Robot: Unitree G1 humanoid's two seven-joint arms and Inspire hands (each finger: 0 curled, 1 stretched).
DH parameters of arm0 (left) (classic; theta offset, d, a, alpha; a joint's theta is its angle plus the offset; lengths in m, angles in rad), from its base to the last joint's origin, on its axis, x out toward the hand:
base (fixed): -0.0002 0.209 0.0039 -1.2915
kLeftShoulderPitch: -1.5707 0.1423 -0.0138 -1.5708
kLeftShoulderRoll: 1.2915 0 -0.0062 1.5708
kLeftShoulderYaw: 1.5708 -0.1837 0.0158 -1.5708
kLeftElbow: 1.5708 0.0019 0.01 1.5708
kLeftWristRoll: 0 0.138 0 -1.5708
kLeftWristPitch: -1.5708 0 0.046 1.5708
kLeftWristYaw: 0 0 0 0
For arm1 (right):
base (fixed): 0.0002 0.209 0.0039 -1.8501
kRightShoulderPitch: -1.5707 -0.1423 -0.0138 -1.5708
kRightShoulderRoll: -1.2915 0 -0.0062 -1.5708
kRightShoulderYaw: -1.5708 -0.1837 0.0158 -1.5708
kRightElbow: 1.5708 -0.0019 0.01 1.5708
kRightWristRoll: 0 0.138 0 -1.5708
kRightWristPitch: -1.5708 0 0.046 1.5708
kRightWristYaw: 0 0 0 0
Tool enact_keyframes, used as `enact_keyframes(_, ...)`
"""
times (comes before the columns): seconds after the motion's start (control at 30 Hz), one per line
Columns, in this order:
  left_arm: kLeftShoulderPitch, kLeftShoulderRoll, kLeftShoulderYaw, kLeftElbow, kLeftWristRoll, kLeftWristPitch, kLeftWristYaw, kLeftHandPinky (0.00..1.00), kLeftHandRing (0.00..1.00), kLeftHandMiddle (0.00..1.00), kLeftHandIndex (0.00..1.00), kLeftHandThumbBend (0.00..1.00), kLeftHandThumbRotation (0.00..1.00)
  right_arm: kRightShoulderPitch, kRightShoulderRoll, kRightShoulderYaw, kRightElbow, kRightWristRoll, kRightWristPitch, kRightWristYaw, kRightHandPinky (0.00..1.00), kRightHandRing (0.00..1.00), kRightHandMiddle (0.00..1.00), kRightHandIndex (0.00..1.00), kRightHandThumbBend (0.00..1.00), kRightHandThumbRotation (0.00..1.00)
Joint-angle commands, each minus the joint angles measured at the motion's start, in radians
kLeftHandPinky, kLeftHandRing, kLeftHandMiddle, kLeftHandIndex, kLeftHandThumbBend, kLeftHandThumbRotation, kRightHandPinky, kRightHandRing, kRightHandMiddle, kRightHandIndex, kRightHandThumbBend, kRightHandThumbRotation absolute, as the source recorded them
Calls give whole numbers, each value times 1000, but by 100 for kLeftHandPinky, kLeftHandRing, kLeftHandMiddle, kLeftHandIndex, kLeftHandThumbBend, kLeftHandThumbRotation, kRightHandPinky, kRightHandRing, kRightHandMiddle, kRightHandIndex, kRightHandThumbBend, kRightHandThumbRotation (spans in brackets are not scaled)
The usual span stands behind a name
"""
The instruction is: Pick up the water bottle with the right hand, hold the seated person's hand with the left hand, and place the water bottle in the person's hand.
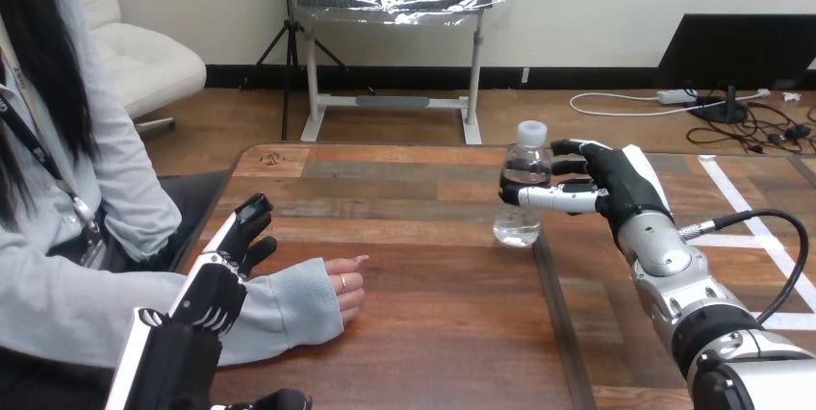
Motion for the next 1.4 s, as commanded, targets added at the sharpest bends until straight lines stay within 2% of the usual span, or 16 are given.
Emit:
enact_keyframes(0.0,-43,-2,-2,0,2,-23,5,90,95,96,91,100,62,-92,8,-29,11,23,1,-17,62,70,72,72,97,10)
enact_keyframes(0.23,-46,2,-2,9,1,-28,2,90,95,96,91,100,63,-86,8,-42,12,30,5,-22,57,64,65,66,99,8)
enact_keyframes(0.4,-43,8,-10,3,-15,-20,-7,90,96,96,91,100,62,-81,7,-36,13,16,2,-36,57,61,61,63,99,8)
enact_keyframes(0.53,-46,7,-8,8,-14,-24,-7,90,96,96,91,100,62,-76,8,-48,13,26,-8,-33,57,60,58,61,100,6)
enact_keyframes(0.8,-47,4,-14,7,-25,-19,-13,90,96,96,91,100,59,-72,3,-39,15,12,3,-40,57,59,55,59,99,6)
enact_keyframes(0.93,-50,2,-12,12,-23,-22,-10,91,96,96,91,100,60,-71,6,-60,14,35,0,-24,54,57,54,58,100,8)
enact_keyframes(1.2,-50,1,-11,9,-14,-18,-5,91,96,96,90,100,61,-68,8,-61,11,38,-8,-21,47,57,60,61,100,20)
enact_keyframes(1.37,-53,5,-18,8,-28,-13,-13,91,97,96,91,100,60,-66,9,-51,8,32,-15,-24,46,60,66,68,100,27)
